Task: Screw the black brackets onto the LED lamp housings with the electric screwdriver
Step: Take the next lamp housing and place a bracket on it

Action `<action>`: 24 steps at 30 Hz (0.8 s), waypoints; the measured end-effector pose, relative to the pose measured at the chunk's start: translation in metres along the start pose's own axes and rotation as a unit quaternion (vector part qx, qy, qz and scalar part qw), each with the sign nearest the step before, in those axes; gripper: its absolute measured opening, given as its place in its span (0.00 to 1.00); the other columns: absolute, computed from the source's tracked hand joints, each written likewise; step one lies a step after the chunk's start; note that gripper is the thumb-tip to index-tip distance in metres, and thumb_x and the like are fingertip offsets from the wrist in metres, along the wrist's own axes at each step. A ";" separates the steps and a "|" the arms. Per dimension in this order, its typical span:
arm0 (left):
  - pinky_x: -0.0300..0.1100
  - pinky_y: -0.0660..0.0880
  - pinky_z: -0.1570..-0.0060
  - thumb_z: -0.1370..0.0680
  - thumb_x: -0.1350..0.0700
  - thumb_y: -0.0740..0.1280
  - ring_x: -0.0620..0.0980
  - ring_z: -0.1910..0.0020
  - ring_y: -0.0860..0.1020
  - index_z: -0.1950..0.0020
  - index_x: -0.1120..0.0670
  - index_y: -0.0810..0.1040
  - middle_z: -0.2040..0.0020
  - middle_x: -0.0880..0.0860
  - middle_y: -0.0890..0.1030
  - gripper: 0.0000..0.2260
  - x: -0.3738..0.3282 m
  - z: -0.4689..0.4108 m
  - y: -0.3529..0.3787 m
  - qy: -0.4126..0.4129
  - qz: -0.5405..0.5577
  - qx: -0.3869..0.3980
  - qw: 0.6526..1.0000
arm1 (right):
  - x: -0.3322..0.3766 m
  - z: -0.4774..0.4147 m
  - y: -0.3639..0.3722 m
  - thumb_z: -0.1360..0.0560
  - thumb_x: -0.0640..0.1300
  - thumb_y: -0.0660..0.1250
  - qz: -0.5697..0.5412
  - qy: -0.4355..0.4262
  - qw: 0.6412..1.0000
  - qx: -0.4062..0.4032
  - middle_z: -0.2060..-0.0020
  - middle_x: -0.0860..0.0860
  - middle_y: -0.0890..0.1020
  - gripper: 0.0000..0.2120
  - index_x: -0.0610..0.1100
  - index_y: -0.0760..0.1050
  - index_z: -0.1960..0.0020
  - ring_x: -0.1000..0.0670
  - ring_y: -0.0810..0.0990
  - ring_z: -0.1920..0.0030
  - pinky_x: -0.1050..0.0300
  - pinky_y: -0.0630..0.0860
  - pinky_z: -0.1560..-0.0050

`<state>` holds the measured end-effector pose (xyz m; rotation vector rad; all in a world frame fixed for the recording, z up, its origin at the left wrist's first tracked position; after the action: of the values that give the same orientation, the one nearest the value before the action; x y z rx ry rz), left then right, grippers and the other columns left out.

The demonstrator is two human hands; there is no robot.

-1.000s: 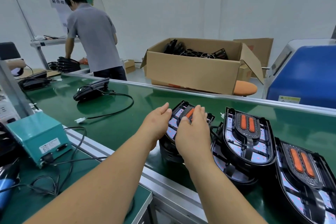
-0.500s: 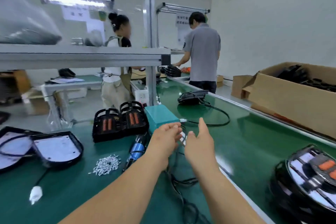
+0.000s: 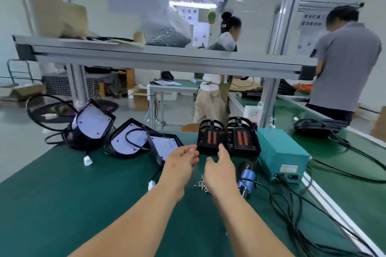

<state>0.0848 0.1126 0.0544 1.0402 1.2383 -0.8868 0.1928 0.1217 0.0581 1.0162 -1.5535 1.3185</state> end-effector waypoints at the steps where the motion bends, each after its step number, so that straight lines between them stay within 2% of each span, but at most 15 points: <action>1: 0.41 0.74 0.49 0.16 0.57 0.59 0.44 0.47 0.80 0.44 0.49 0.78 0.46 0.49 0.82 0.08 0.002 -0.002 -0.011 0.000 0.003 -0.014 1.000 | 0.001 0.001 0.011 0.18 0.40 0.58 -0.003 0.003 1.000 0.011 0.24 0.47 0.66 0.28 0.49 0.55 0.20 0.45 0.71 0.30 0.57 0.69 0.36; 3: 0.40 0.75 0.51 0.17 0.57 0.60 0.44 0.48 0.80 0.49 0.46 0.78 0.49 0.48 0.82 0.09 0.005 -0.006 -0.031 0.006 0.006 -0.046 0.999 | 0.003 0.001 0.031 0.18 0.40 0.58 -0.009 0.010 0.999 0.032 0.24 0.47 0.65 0.28 0.49 0.55 0.20 0.46 0.74 0.35 0.54 0.74 0.39; 5: 0.40 0.76 0.50 0.18 0.57 0.62 0.43 0.49 0.80 0.51 0.45 0.78 0.50 0.48 0.82 0.08 0.009 -0.010 -0.051 0.017 -0.001 -0.090 0.996 | 0.003 0.001 0.050 0.18 0.39 0.57 -0.020 0.019 0.998 0.049 0.23 0.48 0.65 0.29 0.49 0.54 0.20 0.48 0.73 0.36 0.62 0.72 0.46; 6: 0.42 0.76 0.47 0.19 0.57 0.63 0.43 0.49 0.80 0.50 0.45 0.79 0.49 0.48 0.82 0.07 0.012 -0.012 -0.060 0.021 -0.007 -0.116 0.993 | 0.002 0.002 0.058 0.18 0.38 0.57 -0.028 0.025 0.998 0.055 0.23 0.48 0.65 0.29 0.48 0.54 0.20 0.47 0.72 0.33 0.62 0.69 0.45; 8: 0.44 0.77 0.47 0.19 0.56 0.63 0.46 0.48 0.80 0.45 0.48 0.79 0.47 0.49 0.82 0.06 0.020 -0.018 -0.078 0.017 -0.019 -0.168 0.985 | -0.004 0.008 0.075 0.18 0.39 0.57 -0.035 0.035 0.997 0.060 0.25 0.48 0.69 0.28 0.48 0.56 0.20 0.46 0.71 0.30 0.57 0.69 0.36; 10: 0.38 0.78 0.58 0.19 0.54 0.63 0.47 0.53 0.80 0.42 0.49 0.77 0.46 0.46 0.81 0.07 0.029 -0.023 -0.089 0.010 -0.039 -0.196 0.980 | -0.014 0.018 0.087 0.19 0.39 0.57 -0.029 0.029 0.997 0.062 0.27 0.49 0.71 0.27 0.49 0.58 0.21 0.47 0.71 0.30 0.54 0.68 0.32; 11: 0.34 0.77 0.66 0.19 0.53 0.63 0.45 0.57 0.80 0.40 0.48 0.76 0.47 0.44 0.80 0.08 0.032 -0.024 -0.092 0.007 -0.062 -0.197 0.978 | -0.019 0.021 0.091 0.18 0.39 0.57 -0.019 0.019 0.998 0.061 0.26 0.50 0.70 0.27 0.50 0.58 0.21 0.48 0.70 0.28 0.56 0.66 0.31; 12: 0.33 0.76 0.70 0.19 0.51 0.63 0.44 0.59 0.79 0.38 0.49 0.75 0.48 0.43 0.79 0.10 0.035 -0.025 -0.093 0.005 -0.093 -0.192 0.977 | -0.022 0.022 0.093 0.18 0.38 0.57 -0.004 0.007 0.998 0.059 0.25 0.50 0.69 0.27 0.50 0.58 0.21 0.49 0.68 0.27 0.57 0.64 0.30; 13: 0.34 0.77 0.66 0.19 0.50 0.64 0.45 0.57 0.80 0.36 0.49 0.75 0.48 0.42 0.79 0.12 0.036 -0.026 -0.092 0.010 -0.135 -0.184 0.974 | -0.025 0.023 0.095 0.18 0.38 0.57 0.013 -0.003 0.998 0.059 0.25 0.50 0.68 0.28 0.50 0.57 0.21 0.49 0.67 0.26 0.59 0.63 0.30; 14: 0.37 0.77 0.58 0.20 0.48 0.65 0.46 0.53 0.80 0.35 0.49 0.74 0.46 0.43 0.79 0.15 0.036 -0.028 -0.090 0.022 -0.188 -0.175 0.966 | -0.025 0.022 0.095 0.18 0.38 0.57 0.031 -0.010 0.998 0.061 0.24 0.50 0.66 0.28 0.51 0.55 0.20 0.50 0.66 0.25 0.59 0.62 0.31; 16: 0.39 0.72 0.48 0.21 0.47 0.66 0.45 0.45 0.78 0.33 0.49 0.73 0.41 0.45 0.79 0.18 0.037 -0.030 -0.083 0.051 -0.286 -0.156 0.944 | -0.024 0.019 0.096 0.18 0.39 0.57 0.060 -0.025 0.995 0.072 0.21 0.52 0.60 0.30 0.54 0.52 0.20 0.51 0.63 0.25 0.61 0.62 0.34; 19: 0.40 0.71 0.43 0.19 0.51 0.63 0.47 0.39 0.77 0.29 0.50 0.72 0.38 0.47 0.79 0.18 0.037 -0.032 -0.080 0.058 -0.322 -0.146 0.934 | -0.023 0.015 0.101 0.18 0.40 0.54 0.124 -0.048 0.986 0.097 0.19 0.57 0.48 0.30 0.56 0.50 0.20 0.52 0.63 0.25 0.63 0.60 0.45; 20: 0.39 0.71 0.43 0.18 0.54 0.62 0.47 0.39 0.77 0.30 0.50 0.73 0.38 0.47 0.80 0.16 0.039 -0.031 -0.081 0.055 -0.324 -0.147 0.933 | -0.023 0.013 0.102 0.18 0.40 0.54 0.146 -0.057 0.981 0.110 0.19 0.57 0.47 0.29 0.55 0.51 0.20 0.52 0.62 0.24 0.63 0.61 0.44; 22: 0.36 0.70 0.47 0.18 0.58 0.60 0.47 0.41 0.78 0.34 0.50 0.76 0.39 0.48 0.81 0.14 0.039 -0.029 -0.085 0.058 -0.327 -0.144 0.932 | -0.023 0.009 0.104 0.17 0.40 0.54 0.183 -0.078 0.972 0.127 0.19 0.54 0.49 0.27 0.52 0.54 0.20 0.52 0.59 0.23 0.61 0.61 0.34; 24: 0.33 0.68 0.48 0.19 0.59 0.60 0.46 0.42 0.77 0.37 0.50 0.79 0.40 0.47 0.81 0.14 0.038 -0.027 -0.087 0.067 -0.335 -0.136 0.930 | -0.022 0.007 0.105 0.18 0.41 0.57 0.189 -0.092 0.971 0.117 0.22 0.50 0.58 0.25 0.48 0.59 0.21 0.51 0.63 0.25 0.62 0.61 0.33</action>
<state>0.0000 0.1124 0.0047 0.4494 1.8229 -1.1226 0.1002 0.1289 0.0042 1.0438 -1.8275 1.7428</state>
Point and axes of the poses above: each hand's wrist, its own z-axis away from the middle knuckle, its own y-axis out of the palm, x = y × z, the point moved 3 cm from there along -z, towards the middle knuckle
